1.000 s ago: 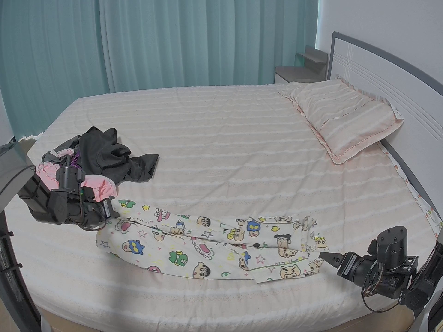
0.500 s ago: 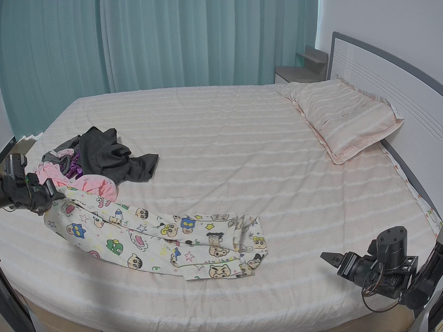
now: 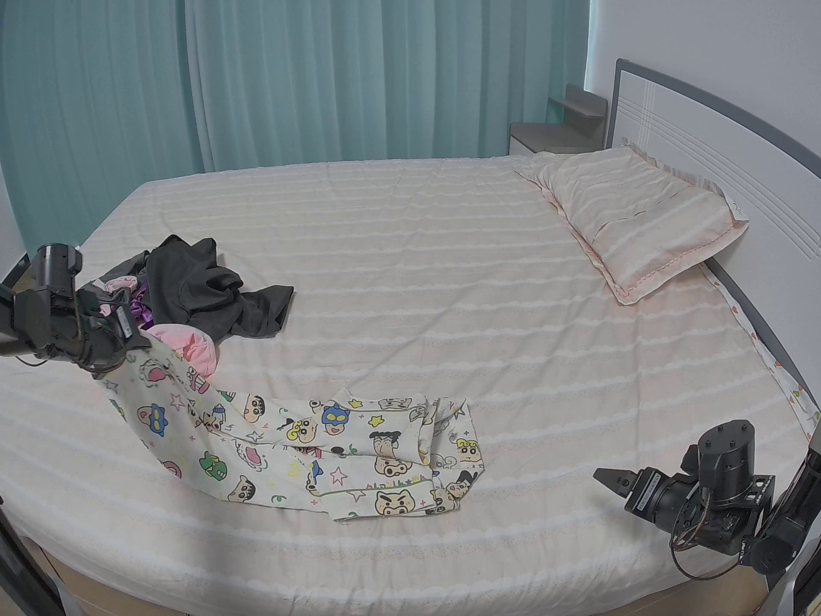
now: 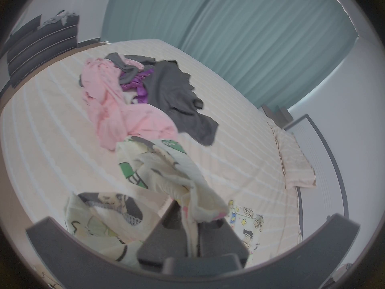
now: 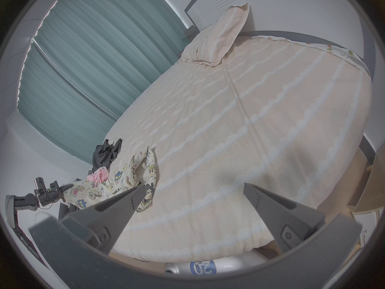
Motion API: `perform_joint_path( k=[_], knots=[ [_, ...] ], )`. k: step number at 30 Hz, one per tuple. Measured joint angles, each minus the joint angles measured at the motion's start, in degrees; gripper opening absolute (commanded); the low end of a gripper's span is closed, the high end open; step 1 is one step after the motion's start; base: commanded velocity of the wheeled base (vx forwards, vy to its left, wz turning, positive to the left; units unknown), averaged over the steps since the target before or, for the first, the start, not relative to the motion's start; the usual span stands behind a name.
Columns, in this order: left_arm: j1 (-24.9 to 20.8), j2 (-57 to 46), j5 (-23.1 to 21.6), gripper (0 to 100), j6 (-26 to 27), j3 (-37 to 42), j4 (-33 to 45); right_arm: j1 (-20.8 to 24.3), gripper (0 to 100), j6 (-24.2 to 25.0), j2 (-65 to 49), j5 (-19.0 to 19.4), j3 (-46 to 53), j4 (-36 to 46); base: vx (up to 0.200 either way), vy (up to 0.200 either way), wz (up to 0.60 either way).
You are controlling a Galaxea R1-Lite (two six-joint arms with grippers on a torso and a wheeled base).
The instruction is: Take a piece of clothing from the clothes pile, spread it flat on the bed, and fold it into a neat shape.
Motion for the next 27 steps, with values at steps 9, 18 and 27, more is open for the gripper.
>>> perform_joint_path(
  k=[9,18,27],
  knots=[
    [-18.98,-1.33,8.81,0,-5.17,-0.20,1.37,0.00,100,-0.02,-0.02,0.00,0.00,0.00,0.000,0.000,0.00],
    [-38.58,6.06,16.90,0,-12.12,-6.42,1.78,0.00,100,-0.02,-0.02,-0.02,0.00,0.00,0.000,0.000,0.00],
    [-48.92,16.66,19.70,0,-19.30,-16.42,1.83,0.00,100,-0.02,0.21,0.00,0.00,0.00,0.000,0.000,0.00]
  ],
)
